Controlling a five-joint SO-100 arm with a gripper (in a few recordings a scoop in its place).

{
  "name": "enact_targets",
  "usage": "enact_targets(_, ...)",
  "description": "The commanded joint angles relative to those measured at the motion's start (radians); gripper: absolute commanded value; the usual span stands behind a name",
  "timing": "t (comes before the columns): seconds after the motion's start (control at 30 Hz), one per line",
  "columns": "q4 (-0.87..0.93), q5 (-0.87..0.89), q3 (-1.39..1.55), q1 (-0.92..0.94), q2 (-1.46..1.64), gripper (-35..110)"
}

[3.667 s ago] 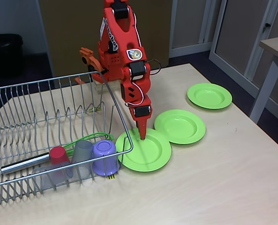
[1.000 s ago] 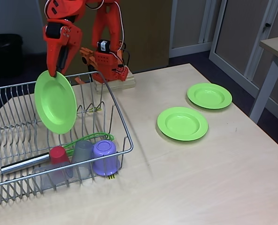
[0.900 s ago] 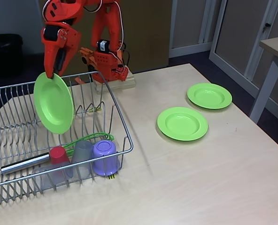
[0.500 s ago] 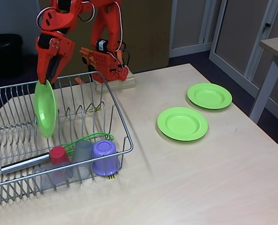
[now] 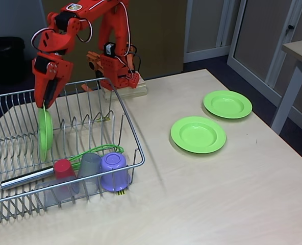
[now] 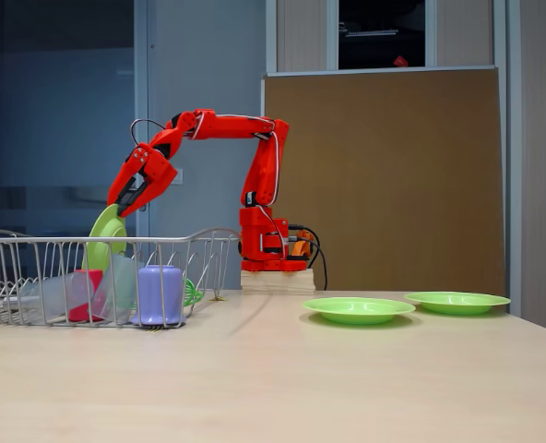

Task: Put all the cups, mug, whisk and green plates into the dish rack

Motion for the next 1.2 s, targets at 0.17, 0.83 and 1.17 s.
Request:
enact_targets(0.17,-0.043,-0.143,0.040,-0.015,-0.038,8)
enact_targets(0.83,0.259,-0.147,-0.118,-0.261,0.209,18)
enact_targets(1.17,0.118,0.416,0.284,-0.836,0.422,20)
